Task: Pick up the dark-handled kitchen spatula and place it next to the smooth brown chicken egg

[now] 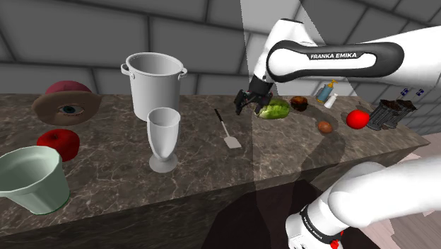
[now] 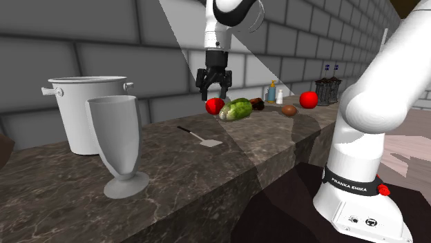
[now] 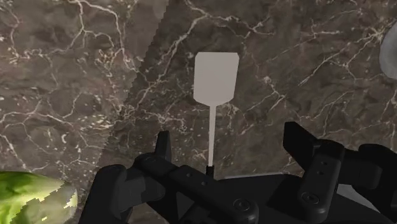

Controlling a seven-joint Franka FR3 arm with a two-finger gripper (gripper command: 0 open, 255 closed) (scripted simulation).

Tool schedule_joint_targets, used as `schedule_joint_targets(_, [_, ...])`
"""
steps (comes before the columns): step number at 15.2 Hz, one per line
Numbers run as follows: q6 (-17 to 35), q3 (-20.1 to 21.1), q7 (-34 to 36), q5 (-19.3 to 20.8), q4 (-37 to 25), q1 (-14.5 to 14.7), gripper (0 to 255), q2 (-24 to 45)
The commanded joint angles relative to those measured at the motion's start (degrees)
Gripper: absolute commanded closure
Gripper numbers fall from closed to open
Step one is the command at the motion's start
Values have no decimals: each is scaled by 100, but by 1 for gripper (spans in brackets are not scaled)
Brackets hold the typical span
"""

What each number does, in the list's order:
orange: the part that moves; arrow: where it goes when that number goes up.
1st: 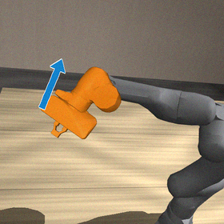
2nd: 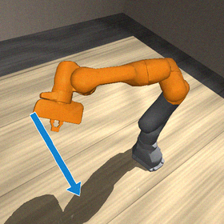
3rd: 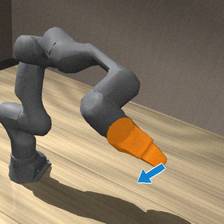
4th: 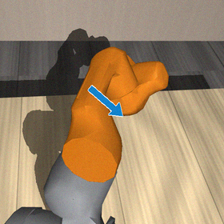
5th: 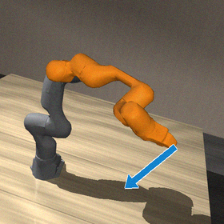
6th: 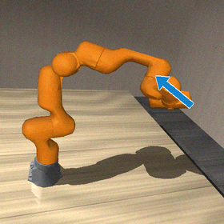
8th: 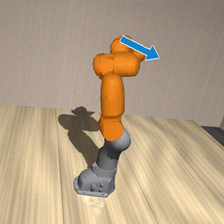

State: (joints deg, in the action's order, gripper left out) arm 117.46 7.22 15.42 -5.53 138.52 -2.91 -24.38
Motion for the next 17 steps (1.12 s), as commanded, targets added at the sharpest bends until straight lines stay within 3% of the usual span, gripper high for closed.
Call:
schedule_joint_targets(1, [379, 60, 115, 79, -50, -55, 0, 408])
schedule_joint_targets(10, [1640, 240, 885, 730, -771, -239, 0, 2392])
schedule_joint_targets(17, [2127, 223, 994, 868, -696, -237, 0, 2812])
